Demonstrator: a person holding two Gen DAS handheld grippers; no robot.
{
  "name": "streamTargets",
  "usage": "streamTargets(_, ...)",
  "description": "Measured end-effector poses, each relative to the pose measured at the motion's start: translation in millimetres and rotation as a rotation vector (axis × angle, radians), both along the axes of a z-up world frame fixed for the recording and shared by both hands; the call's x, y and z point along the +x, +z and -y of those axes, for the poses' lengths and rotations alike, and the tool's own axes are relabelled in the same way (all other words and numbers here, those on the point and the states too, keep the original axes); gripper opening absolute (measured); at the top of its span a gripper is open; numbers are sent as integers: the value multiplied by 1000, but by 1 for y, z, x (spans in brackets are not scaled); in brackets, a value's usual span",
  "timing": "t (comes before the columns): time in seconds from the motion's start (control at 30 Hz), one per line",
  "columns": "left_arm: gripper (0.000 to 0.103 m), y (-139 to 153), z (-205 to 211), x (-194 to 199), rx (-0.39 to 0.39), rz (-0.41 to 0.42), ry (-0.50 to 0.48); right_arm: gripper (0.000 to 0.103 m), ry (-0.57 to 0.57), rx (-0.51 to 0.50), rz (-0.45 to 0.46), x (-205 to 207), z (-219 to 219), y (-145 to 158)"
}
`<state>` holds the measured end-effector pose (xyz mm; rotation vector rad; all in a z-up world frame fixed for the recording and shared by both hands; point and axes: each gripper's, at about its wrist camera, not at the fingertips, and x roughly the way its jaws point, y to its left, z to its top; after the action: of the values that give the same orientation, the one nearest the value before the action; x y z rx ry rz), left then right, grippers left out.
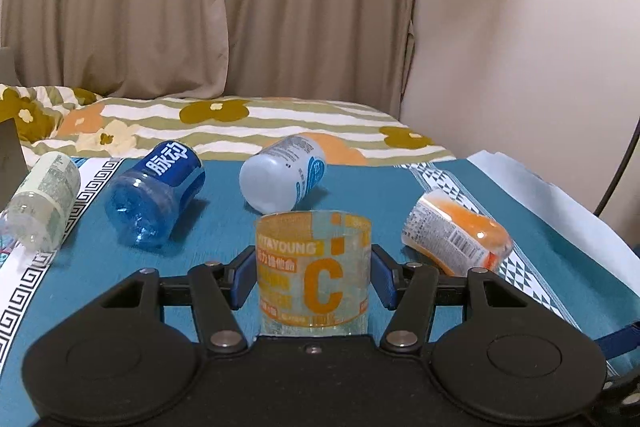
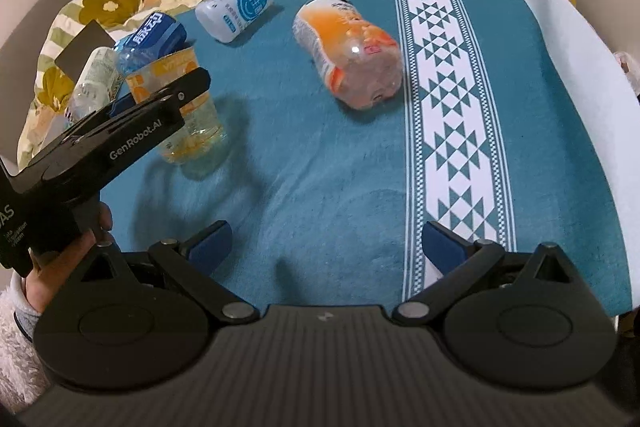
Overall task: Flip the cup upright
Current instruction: 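Rotate the cup rim-up in the left tool and lower it to the cloth, then open the left tool, release the upright cup and pull back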
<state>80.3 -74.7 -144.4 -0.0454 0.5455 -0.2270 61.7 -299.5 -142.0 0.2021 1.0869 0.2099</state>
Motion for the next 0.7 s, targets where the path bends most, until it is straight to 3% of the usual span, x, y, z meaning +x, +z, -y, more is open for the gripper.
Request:
streamTargets(0.6, 64, 11, 2, 2, 84, -165, -41, 103, -14, -3, 0, -1, 1, 4)
streamTargets(0.7, 87, 11, 3, 5, 98, -177, -37, 103, -22, -3, 3, -3, 4, 5)
